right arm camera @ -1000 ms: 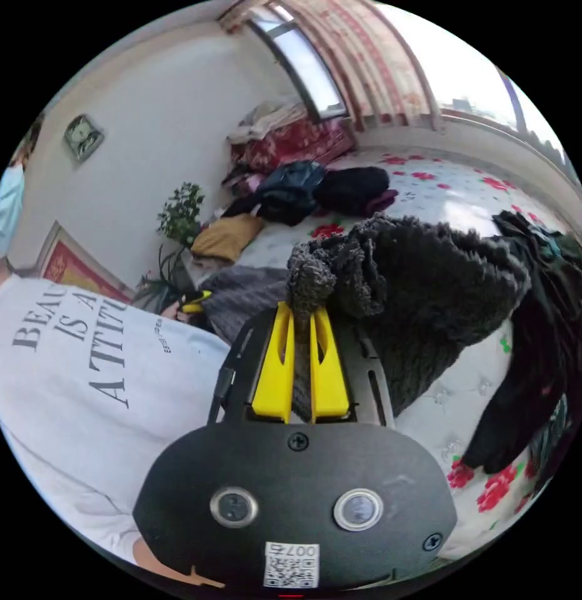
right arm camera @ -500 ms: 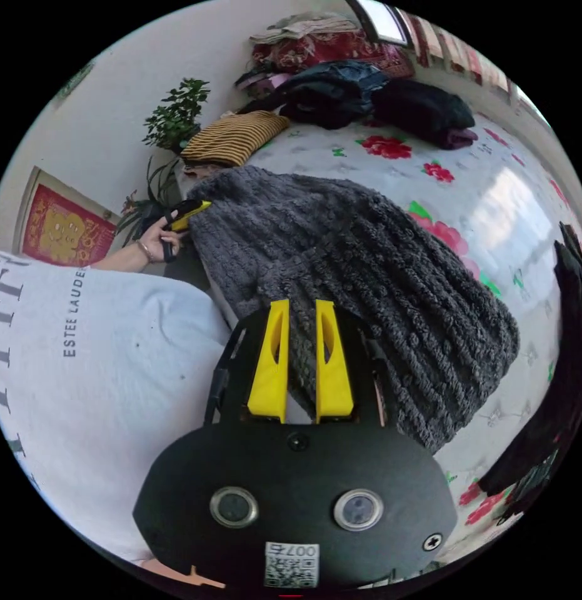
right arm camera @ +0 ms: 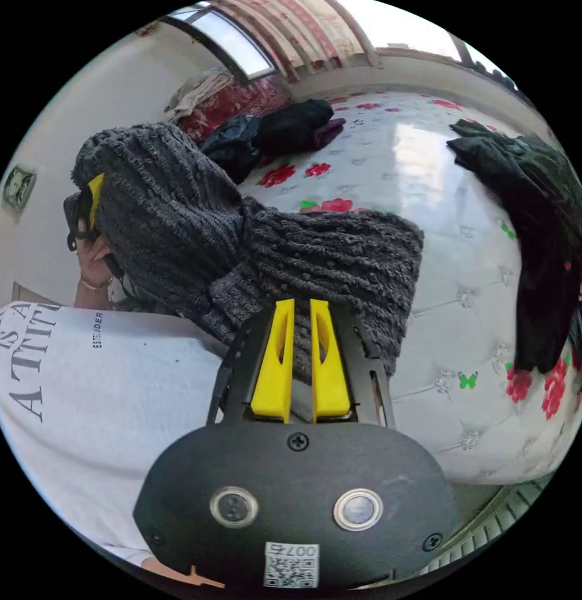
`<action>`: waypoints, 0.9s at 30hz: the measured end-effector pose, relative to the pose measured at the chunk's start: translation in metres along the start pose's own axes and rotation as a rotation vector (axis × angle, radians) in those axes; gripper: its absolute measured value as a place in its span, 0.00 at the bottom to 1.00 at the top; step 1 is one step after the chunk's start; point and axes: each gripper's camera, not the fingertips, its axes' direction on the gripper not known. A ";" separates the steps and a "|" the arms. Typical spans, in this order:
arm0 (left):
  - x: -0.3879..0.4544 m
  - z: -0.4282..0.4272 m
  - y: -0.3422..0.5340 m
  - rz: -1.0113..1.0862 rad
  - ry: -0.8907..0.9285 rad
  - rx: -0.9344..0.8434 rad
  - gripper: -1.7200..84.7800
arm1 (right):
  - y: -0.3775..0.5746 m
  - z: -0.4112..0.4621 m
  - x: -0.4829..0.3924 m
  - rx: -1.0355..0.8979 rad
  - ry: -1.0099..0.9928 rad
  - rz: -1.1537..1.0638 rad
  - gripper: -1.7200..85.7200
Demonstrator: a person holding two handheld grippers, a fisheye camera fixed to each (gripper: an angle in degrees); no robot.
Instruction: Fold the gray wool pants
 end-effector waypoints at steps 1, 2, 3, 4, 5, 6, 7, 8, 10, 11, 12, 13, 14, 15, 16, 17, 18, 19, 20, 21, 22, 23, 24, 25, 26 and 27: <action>0.026 0.058 -0.011 0.088 0.055 -0.106 0.11 | 0.019 -0.021 0.033 0.044 0.012 0.072 0.11; 0.048 0.119 -0.010 0.164 0.109 -0.219 0.14 | 0.040 -0.040 0.069 0.079 0.016 0.157 0.12; 0.055 0.151 -0.005 0.185 0.135 -0.280 0.15 | 0.051 -0.049 0.087 0.095 0.013 0.204 0.12; 0.064 0.215 0.012 0.199 0.184 -0.417 0.18 | 0.075 -0.066 0.123 0.133 -0.006 0.297 0.12; 0.065 0.271 0.036 0.182 0.211 -0.565 0.19 | 0.099 -0.083 0.155 0.170 -0.033 0.380 0.13; 0.063 0.293 0.049 0.165 0.222 -0.623 0.20 | 0.111 -0.091 0.170 0.193 -0.044 0.418 0.13; 0.059 0.321 0.073 0.131 0.244 -0.701 0.20 | 0.134 -0.110 0.194 0.243 -0.060 0.480 0.13; 0.054 0.326 0.089 0.099 0.248 -0.703 0.20 | 0.154 -0.128 0.215 0.288 -0.072 0.522 0.13; 0.045 0.310 0.102 0.082 0.204 -0.655 0.19 | 0.177 -0.153 0.239 0.340 -0.085 0.554 0.14; 0.033 0.292 0.106 0.067 0.140 -0.626 0.19 | 0.186 -0.168 0.254 0.363 -0.098 0.561 0.15; 0.026 0.281 0.108 0.056 0.101 -0.608 0.19 | 0.188 -0.173 0.260 0.372 -0.105 0.559 0.15; 0.010 0.258 0.113 0.022 0.021 -0.562 0.19 | 0.187 -0.184 0.269 0.387 -0.118 0.545 0.16; -0.007 0.237 0.121 -0.025 -0.055 -0.526 0.19 | 0.182 -0.191 0.277 0.397 -0.130 0.522 0.17; -0.016 0.228 0.126 -0.050 -0.090 -0.516 0.19 | 0.177 -0.194 0.281 0.397 -0.136 0.507 0.17; -0.035 0.213 0.139 -0.106 -0.159 -0.502 0.20 | 0.167 -0.196 0.287 0.382 -0.148 0.473 0.18; -0.057 0.202 0.155 -0.180 -0.213 -0.493 0.20 | 0.155 -0.194 0.294 0.344 -0.140 0.447 0.19; -0.068 0.198 0.164 -0.224 -0.230 -0.491 0.20 | 0.150 -0.192 0.298 0.318 -0.128 0.441 0.19; -0.089 0.191 0.182 -0.312 -0.243 -0.477 0.21 | 0.142 -0.185 0.311 0.257 -0.114 0.439 0.20; -0.108 0.187 0.201 -0.386 -0.233 -0.456 0.21 | 0.140 -0.177 0.328 0.198 -0.127 0.452 0.21; -0.118 0.187 0.210 -0.422 -0.224 -0.451 0.21 | 0.141 -0.173 0.338 0.172 -0.143 0.465 0.21; -0.136 0.189 0.230 -0.485 -0.202 -0.441 0.20 | 0.145 -0.165 0.360 0.121 -0.189 0.500 0.21; -0.154 0.195 0.249 -0.529 -0.187 -0.444 0.20 | 0.152 -0.158 0.380 0.088 -0.258 0.524 0.21; -0.164 0.199 0.258 -0.549 -0.180 -0.448 0.20 | 0.156 -0.155 0.389 0.076 -0.299 0.535 0.21; -0.183 0.207 0.275 -0.602 -0.146 -0.453 0.20 | 0.165 -0.159 0.405 0.094 -0.336 0.557 0.20; -0.199 0.213 0.286 -0.647 -0.092 -0.429 0.19 | 0.170 -0.167 0.417 0.115 -0.390 0.544 0.19; -0.207 0.216 0.290 -0.667 -0.066 -0.413 0.18 | 0.171 -0.166 0.424 0.101 -0.441 0.551 0.18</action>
